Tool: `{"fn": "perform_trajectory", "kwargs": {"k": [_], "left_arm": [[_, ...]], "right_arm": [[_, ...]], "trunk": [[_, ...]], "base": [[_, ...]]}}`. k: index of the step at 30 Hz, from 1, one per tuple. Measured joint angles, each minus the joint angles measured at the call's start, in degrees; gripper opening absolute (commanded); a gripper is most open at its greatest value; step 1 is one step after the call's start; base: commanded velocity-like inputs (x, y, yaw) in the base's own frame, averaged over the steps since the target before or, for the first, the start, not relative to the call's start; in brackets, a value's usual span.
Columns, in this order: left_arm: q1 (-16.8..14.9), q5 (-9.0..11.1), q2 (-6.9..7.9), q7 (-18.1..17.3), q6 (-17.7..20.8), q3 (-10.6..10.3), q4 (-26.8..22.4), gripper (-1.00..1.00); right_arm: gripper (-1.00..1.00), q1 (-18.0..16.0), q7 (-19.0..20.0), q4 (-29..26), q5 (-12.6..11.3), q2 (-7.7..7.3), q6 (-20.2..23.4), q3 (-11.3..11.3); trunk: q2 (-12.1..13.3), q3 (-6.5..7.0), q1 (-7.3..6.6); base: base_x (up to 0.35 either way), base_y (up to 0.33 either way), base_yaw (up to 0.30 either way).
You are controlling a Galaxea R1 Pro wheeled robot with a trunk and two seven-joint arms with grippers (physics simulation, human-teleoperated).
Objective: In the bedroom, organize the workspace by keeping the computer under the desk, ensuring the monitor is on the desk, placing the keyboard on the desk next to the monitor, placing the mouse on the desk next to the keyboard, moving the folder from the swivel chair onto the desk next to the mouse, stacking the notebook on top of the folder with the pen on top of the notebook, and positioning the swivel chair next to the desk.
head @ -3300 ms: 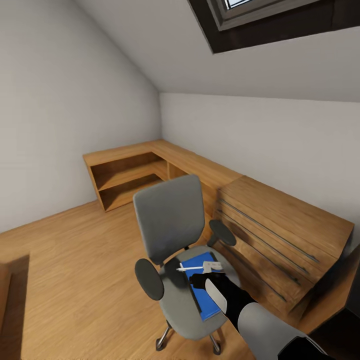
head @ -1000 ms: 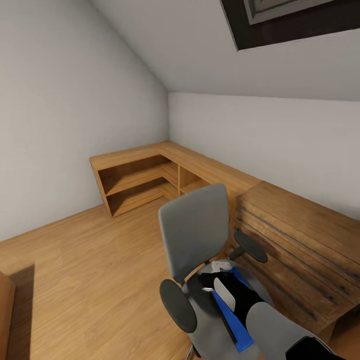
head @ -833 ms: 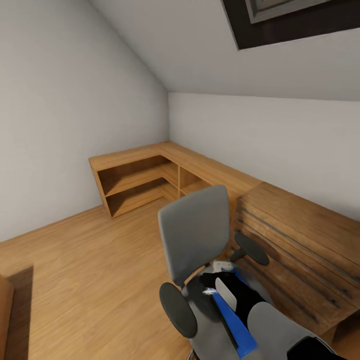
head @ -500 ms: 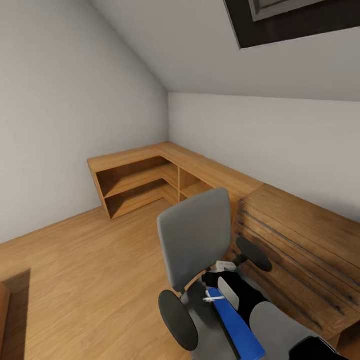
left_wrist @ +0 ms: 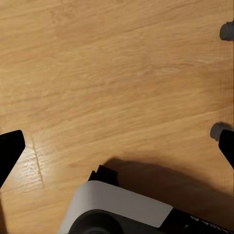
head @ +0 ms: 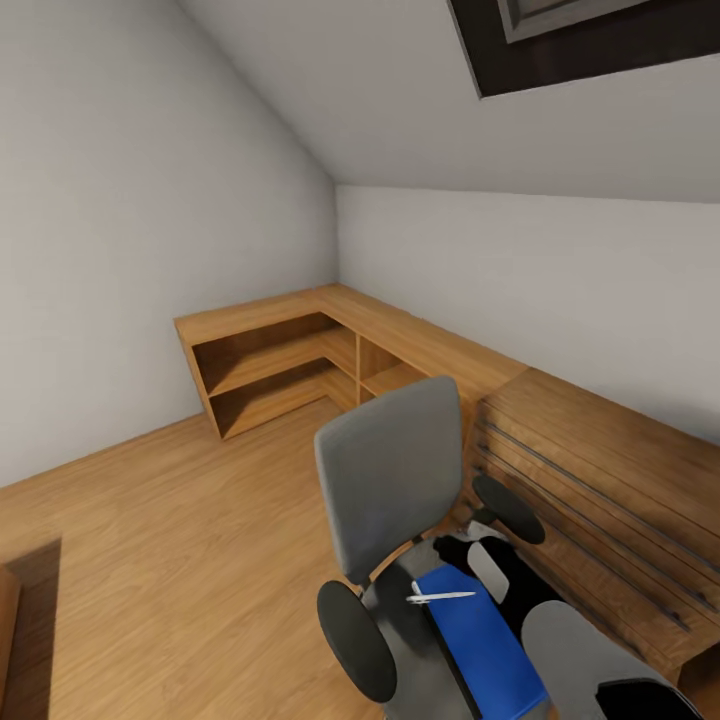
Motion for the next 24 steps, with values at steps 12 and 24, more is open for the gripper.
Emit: {"fn": "perform_trajectory", "kwargs": {"k": [12,24], "left_arm": [[0.0,1.3,0.71,0.1,-0.2,2.0,-0.6,1.0],[0.0,4.5,4.61,0.1,3.7,5.1,-10.3,1.0]], "right_arm": [[1.0,0.0,-6.2,0.1,-1.1,-0.23,0.1,-6.9],[1.0,0.0,-10.9,-0.1,-3.7,-0.01,0.3,-12.3]], "trunk": [[-0.4,-0.17,0.21],[-5.2,-2.33,2.85]], "base": [[0.0,0.0,0.0],[0.0,0.0,0.0]]}}
